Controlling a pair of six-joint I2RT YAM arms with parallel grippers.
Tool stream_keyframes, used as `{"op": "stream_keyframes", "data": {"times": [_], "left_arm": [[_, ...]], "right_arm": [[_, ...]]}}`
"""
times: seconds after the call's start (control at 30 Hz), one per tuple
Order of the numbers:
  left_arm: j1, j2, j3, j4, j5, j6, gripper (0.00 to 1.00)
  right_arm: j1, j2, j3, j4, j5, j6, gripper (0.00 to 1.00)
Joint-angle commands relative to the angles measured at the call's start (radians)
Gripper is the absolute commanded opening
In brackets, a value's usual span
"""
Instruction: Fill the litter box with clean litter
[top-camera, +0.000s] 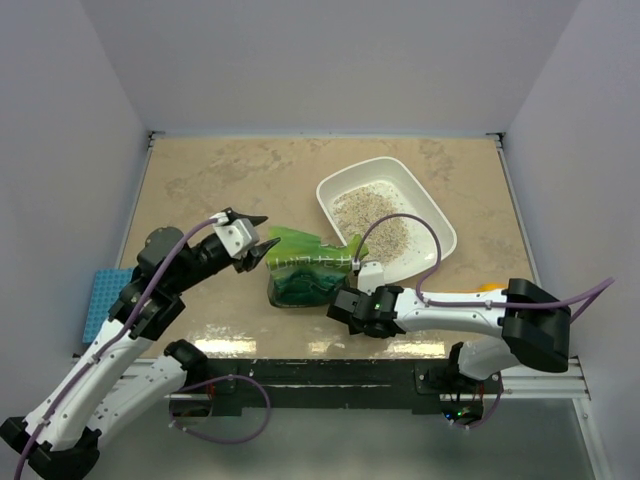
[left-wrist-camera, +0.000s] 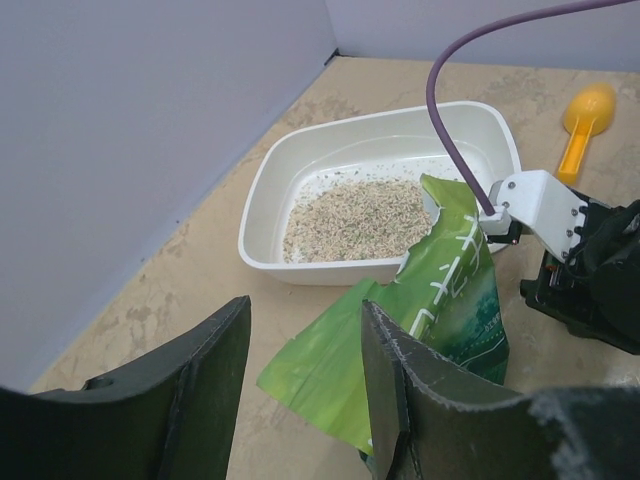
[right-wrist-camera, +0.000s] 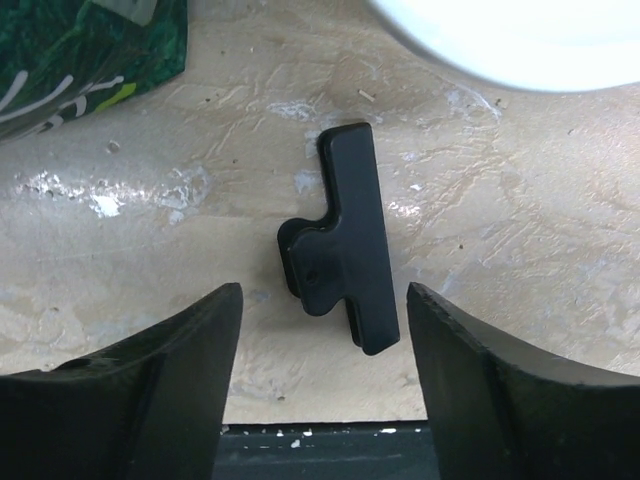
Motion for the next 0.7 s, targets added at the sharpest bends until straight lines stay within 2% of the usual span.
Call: {"op": "stream_keyframes", "data": {"times": [0.0,0.1,0.2,0.47,0.67], "left_arm": [[0.005,0.004,-0.013,0.014,0.018,-0.019,0.52],[0.004,0.004,-0.013,0.022,0.035,-0.019,0.52],[0.004,0.007,-0.008,0.017,0.039,-0.02,0.52],[0.004,-0.005,-0.008,-0.001,0.033,-0.016,0.52],[0.004,-0.014,-0.019,-0.003,0.024,-0.008,0.52]], "right_arm": [[0.001,-0.023,0.0,-0.012,0.081,0.064,0.64],[0.001,-0.032,-0.008,0.002,0.088,0.064,0.55],[-0.001,-0.02,-0.011,0.008,0.083,0.06,0.5],[0.002,0.092,-0.008,0.036,0.074,0.049,0.43],[0.002,0.074,-0.014,0.038,0.08,0.057,0.23]]}}
